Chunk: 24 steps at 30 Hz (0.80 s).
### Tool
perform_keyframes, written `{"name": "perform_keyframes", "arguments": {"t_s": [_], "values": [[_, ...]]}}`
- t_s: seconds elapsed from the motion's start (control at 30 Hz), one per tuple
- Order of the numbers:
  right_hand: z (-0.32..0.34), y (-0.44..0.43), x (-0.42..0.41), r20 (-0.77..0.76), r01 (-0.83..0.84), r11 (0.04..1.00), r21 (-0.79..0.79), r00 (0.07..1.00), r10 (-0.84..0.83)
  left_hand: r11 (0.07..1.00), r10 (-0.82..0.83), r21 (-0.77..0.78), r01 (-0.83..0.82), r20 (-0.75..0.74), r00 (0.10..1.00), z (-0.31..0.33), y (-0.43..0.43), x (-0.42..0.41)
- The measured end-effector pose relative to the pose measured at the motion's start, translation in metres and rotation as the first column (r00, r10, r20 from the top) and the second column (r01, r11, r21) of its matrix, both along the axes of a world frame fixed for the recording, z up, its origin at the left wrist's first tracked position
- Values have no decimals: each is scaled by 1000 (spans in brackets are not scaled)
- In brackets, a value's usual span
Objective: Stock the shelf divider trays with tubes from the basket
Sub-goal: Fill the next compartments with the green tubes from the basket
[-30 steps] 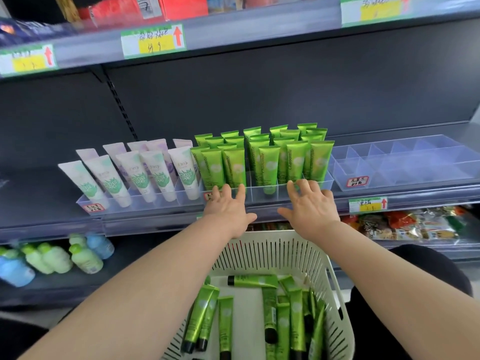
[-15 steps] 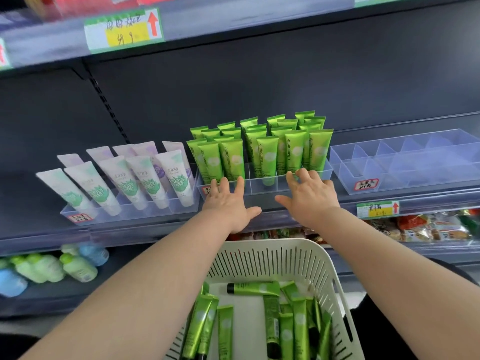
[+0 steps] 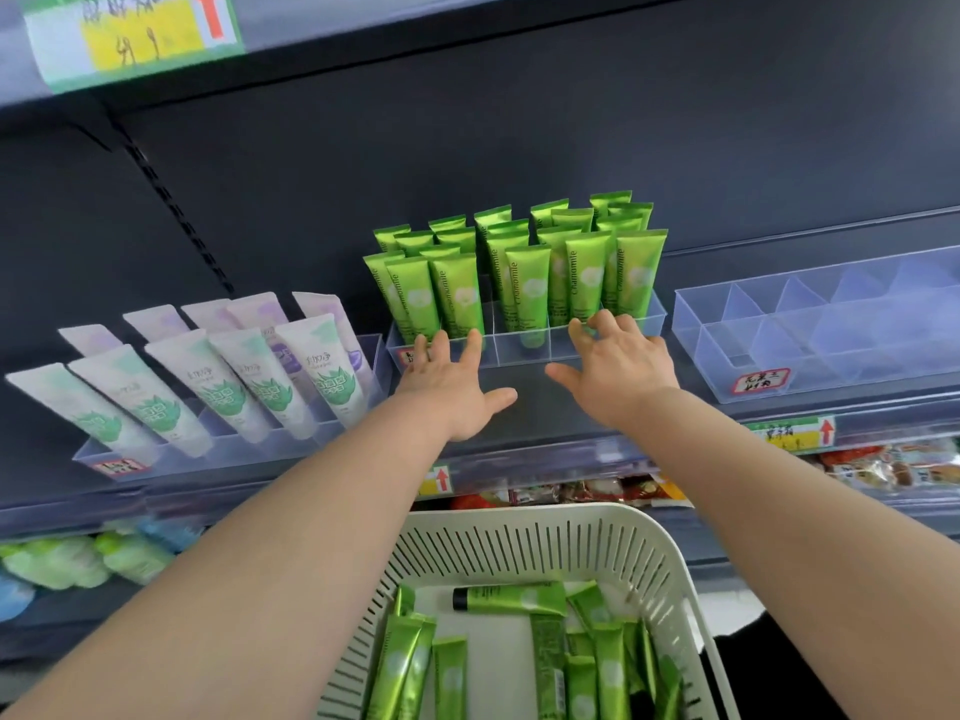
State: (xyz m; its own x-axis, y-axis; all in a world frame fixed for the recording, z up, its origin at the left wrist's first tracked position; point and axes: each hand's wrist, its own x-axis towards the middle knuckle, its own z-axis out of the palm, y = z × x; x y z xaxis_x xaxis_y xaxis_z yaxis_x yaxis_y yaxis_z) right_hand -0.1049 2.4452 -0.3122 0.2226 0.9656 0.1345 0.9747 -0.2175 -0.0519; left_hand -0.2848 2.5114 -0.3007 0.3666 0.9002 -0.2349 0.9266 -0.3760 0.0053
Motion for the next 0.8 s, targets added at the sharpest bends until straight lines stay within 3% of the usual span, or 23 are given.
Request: {"name": "perform_keyframes", "arguments": {"t_s": [0.8], "values": [[-2,48,12,-32,48,999,11,998,-47,996,-14,84,12,16,1000,-8,45,15]]}}
